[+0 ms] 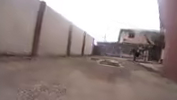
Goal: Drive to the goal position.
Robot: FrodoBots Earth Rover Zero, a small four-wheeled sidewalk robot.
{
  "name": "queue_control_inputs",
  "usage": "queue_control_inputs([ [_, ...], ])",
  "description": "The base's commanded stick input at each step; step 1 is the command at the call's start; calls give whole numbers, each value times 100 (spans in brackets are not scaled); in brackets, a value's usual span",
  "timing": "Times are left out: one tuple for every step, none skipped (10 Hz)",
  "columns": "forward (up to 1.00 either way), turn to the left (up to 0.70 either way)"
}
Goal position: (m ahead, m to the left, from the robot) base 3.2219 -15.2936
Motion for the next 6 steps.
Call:
queue_control_inputs([
  [100,7],
  [100,7],
  [100,7],
  [100,7],
  [100,-33],
  [100,-33],
])
